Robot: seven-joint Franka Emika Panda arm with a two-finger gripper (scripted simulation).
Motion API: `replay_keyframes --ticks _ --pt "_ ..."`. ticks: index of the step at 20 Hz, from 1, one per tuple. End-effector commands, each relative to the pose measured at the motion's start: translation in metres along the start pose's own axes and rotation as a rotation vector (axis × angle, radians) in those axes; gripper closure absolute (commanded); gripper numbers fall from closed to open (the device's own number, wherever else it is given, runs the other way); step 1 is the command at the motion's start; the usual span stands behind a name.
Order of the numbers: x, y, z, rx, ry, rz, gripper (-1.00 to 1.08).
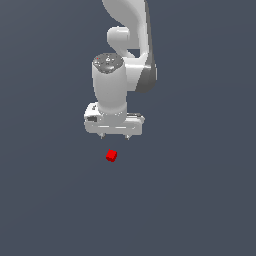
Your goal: Pick up the red cube and move it to a goal position.
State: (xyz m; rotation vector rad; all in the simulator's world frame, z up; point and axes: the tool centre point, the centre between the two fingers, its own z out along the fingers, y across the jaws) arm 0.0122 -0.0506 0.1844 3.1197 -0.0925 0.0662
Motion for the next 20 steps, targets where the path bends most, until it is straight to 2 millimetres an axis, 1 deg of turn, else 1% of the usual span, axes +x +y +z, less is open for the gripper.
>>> replay_keyframes --ticks 1,5,7,10,14,20 --pt "0.000 0.000 0.000 0.000 0.000 0.000 -0.92" --pt "0.000 0.001 0.006 0.000 -0.002 0.011 -0.92" --pt "0.000 0.002 0.013 0.000 -0.004 0.024 -0.92" --pt "0.000 0.005 0.030 0.001 -0.008 0.054 -0.92" --pt "-0.001 0.011 0.060 0.002 -0.017 0.109 -0.92" --pt "-0.004 0.020 0.116 0.006 -0.032 0.210 -0.92"
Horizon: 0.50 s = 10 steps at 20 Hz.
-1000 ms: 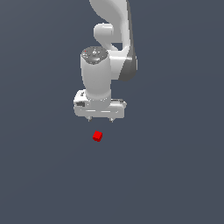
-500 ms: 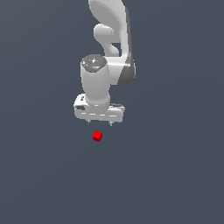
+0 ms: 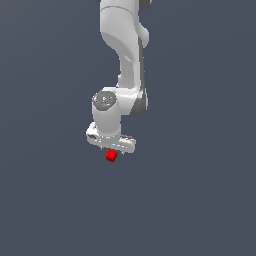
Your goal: Pick up the red cube and move it to a goal position.
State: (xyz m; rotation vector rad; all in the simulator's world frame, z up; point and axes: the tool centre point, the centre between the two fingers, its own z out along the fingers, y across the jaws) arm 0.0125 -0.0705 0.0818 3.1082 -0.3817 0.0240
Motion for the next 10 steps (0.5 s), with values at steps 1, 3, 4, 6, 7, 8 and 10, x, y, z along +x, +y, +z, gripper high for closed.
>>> replay_keyframes --ticks 1,3,4,6,7,8,10 --pt "0.000 0.004 0.021 0.001 -0.005 0.039 -0.92" --pt "0.000 0.006 0.034 0.003 -0.009 0.062 -0.92" --pt "0.000 0.007 0.040 0.003 -0.010 0.072 -0.92" --pt "0.001 0.008 0.049 0.004 -0.013 0.089 -0.92" --pt "0.001 0.009 0.053 0.005 -0.014 0.095 -0.92" --pt "0.001 0.009 0.056 0.005 -0.015 0.101 -0.92" --pt "0.001 0.010 0.060 0.006 -0.016 0.108 -0.92"
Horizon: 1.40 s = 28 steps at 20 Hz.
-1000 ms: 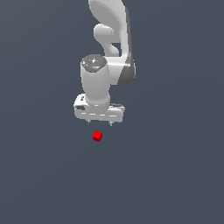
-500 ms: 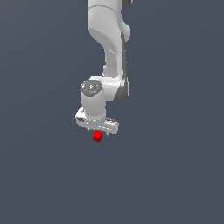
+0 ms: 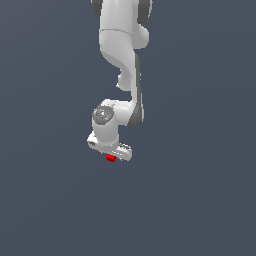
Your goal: Pick up the red cube and move it to a goal position.
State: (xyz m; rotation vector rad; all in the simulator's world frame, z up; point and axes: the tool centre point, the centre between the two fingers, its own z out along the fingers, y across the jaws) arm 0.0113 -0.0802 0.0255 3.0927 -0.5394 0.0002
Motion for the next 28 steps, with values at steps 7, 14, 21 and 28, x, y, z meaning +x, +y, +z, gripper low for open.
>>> replay_keyframes --ticks 7,14,21,28 --pt "0.001 0.000 0.006 0.002 0.000 0.011 1.08" --pt "0.001 0.000 0.005 0.002 0.000 0.011 1.08" --pt "0.001 -0.010 -0.012 0.002 -0.001 0.011 1.08" --pt "0.000 -0.037 -0.064 0.002 -0.001 0.011 1.08"
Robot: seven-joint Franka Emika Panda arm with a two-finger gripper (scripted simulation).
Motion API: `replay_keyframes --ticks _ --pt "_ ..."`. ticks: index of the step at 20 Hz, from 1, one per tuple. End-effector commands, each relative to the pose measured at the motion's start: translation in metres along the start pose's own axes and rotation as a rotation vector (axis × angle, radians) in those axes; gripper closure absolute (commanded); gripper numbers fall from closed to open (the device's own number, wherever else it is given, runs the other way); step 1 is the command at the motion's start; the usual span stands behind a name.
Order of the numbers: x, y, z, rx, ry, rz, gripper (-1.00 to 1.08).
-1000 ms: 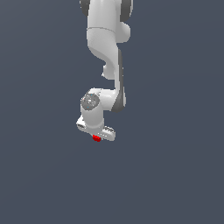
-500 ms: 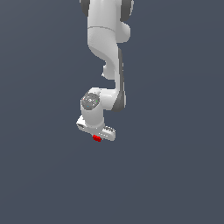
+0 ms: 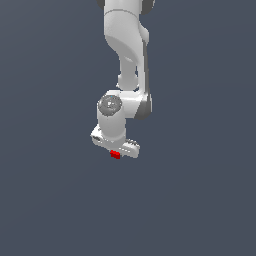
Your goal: Pick up the red cube and move it to a goal position.
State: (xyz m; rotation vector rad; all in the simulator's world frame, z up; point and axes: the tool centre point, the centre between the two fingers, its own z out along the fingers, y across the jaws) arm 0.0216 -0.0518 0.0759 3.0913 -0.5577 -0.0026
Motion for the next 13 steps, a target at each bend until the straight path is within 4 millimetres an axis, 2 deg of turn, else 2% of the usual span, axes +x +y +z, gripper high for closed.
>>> replay_keyframes --ticks 1,7,13 --pt "0.000 -0.012 -0.022 0.000 0.002 0.000 1.08" --pt "0.001 -0.031 -0.057 0.000 0.002 0.000 1.08" --pt "0.003 -0.037 -0.066 0.000 0.002 0.000 1.08"
